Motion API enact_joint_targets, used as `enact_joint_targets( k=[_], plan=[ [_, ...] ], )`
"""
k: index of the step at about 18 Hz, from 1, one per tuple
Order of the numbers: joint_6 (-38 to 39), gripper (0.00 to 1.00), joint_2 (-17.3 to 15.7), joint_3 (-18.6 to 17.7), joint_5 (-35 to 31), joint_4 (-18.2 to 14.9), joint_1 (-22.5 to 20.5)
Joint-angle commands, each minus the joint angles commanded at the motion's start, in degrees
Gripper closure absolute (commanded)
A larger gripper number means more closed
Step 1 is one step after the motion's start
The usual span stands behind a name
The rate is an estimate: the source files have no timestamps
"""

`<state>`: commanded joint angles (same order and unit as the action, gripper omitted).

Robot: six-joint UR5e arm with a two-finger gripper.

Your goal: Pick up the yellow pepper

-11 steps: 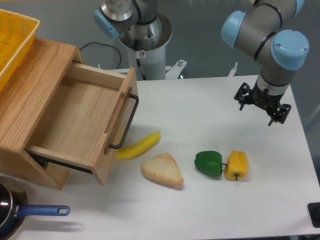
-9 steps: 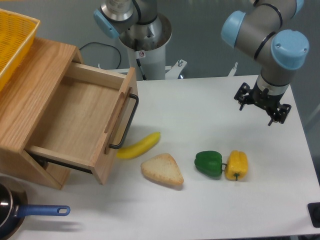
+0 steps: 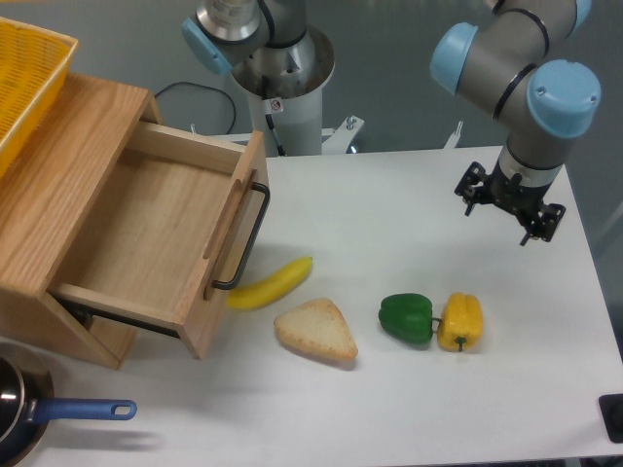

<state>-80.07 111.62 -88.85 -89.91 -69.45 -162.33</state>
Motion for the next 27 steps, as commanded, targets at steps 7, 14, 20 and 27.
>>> enact_joint_targets(
  k=[7, 14, 20, 27],
  plan=[
    [0.1, 0.00, 3.0, -2.1, 1.4, 4.6, -0.6],
    [13.1, 0.00, 6.9, -2.1, 3.9, 4.9, -1.2],
    [25.9, 0.00, 8.7, -2.1, 7.9, 7.5, -0.7],
    [30.1, 0.00, 9.9, -1.5, 10.4, 9.8, -0.5]
  ],
)
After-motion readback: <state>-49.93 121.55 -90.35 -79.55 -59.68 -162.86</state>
